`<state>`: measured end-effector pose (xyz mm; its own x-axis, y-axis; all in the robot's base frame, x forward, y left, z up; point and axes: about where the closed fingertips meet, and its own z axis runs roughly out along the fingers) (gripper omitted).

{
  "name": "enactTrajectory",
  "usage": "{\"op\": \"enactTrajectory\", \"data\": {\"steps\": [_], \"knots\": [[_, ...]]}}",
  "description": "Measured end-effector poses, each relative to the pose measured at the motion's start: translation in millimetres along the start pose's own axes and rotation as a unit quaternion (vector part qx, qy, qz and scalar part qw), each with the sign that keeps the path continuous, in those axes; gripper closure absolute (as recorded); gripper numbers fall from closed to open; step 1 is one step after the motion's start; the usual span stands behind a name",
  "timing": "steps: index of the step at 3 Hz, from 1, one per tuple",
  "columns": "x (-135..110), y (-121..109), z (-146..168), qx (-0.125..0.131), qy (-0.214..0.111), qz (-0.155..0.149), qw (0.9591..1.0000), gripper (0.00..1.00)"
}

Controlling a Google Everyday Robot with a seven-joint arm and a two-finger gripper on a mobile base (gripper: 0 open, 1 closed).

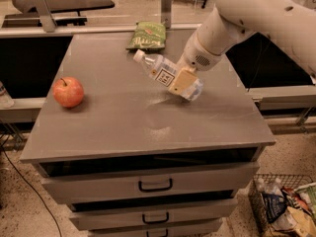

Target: Knock blue plastic bottle over

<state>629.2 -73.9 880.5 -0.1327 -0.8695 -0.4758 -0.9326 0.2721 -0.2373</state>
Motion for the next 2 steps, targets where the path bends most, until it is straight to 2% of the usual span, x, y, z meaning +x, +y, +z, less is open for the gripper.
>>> {"op": "enactTrajectory", "data": {"steps": [1, 2], "knots": [[10.2, -1.7, 6.7, -0.003, 0.036, 0.004, 0.9993, 0.84], [13.1, -1.7, 15.0, -0.009, 0.049, 0.006, 0.9987, 0.59]]}}
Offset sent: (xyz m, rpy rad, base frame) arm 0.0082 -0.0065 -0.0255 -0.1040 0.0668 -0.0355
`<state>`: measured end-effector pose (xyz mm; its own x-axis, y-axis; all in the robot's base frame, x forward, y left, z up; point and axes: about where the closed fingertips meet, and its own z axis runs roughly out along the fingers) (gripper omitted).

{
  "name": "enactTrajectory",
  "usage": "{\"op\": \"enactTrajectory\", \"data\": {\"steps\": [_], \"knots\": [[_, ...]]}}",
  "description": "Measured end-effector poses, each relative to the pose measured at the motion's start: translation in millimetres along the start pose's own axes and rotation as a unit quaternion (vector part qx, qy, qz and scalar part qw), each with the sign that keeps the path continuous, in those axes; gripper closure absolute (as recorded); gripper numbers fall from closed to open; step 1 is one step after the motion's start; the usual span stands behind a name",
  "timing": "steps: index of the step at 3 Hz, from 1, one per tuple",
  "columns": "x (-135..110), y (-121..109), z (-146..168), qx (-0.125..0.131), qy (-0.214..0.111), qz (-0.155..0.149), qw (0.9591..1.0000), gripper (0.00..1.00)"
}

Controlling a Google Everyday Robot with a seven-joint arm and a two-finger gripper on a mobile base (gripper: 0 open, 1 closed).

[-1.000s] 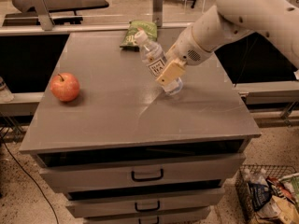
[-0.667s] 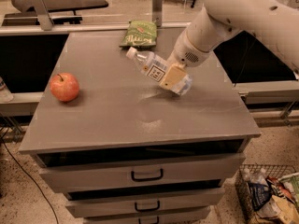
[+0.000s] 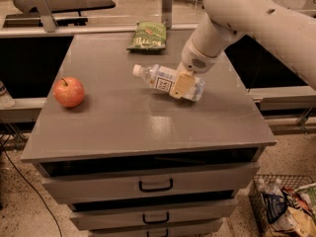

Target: Knock blue plastic bottle over

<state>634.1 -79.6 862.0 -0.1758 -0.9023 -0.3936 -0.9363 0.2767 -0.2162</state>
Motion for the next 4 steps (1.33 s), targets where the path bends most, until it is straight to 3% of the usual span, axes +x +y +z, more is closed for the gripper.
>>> {"op": "enactTrajectory", "data": {"steps": [2, 3, 4], "knots": [[-3.5, 3.9, -1.8, -0.005, -0.012, -0.006, 0.9999, 0.14], [-9.1, 8.4, -8.0, -0.004, -0.024, -0.016, 0.9996, 0.00], [-12.7, 13.4, -16.9, -0.002, -0.035, -0.025, 0.9991, 0.00]]}}
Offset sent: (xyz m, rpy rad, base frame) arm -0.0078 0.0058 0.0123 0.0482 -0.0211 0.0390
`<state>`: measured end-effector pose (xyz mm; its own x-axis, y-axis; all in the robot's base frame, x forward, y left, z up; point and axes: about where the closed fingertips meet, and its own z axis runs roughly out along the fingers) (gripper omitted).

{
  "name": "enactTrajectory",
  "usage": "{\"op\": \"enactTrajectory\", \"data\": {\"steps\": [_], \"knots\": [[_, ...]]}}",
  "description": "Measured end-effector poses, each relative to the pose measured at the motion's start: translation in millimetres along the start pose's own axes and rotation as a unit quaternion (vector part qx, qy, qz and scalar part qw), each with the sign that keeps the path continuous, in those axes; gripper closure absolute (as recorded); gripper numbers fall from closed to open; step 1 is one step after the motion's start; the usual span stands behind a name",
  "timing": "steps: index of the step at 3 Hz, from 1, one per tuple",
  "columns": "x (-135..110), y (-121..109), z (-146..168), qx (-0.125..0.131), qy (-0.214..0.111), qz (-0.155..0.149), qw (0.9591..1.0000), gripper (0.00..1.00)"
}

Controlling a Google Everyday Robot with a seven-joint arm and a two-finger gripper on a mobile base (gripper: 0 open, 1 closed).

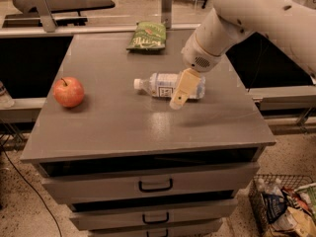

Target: Knock blue plastic bottle over

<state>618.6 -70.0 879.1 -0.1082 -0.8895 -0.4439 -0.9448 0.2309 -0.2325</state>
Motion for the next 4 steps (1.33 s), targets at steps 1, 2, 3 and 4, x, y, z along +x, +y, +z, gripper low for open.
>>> {"op": "enactTrajectory", "data": {"steps": [1, 2, 3, 4], "knots": [[10.8, -2.4, -13.0, -0.001, -0.043, -0.002, 0.9991, 0.00], [38.2, -8.7, -43.4, 0.005, -0.111, -0.004, 0.9938, 0.00], [79.7, -13.2, -96.8, 0.041, -0.160, -0.027, 0.9859, 0.00], [84.6, -13.6, -104.2, 0.049, -0.163, -0.037, 0.9847, 0.00]]}}
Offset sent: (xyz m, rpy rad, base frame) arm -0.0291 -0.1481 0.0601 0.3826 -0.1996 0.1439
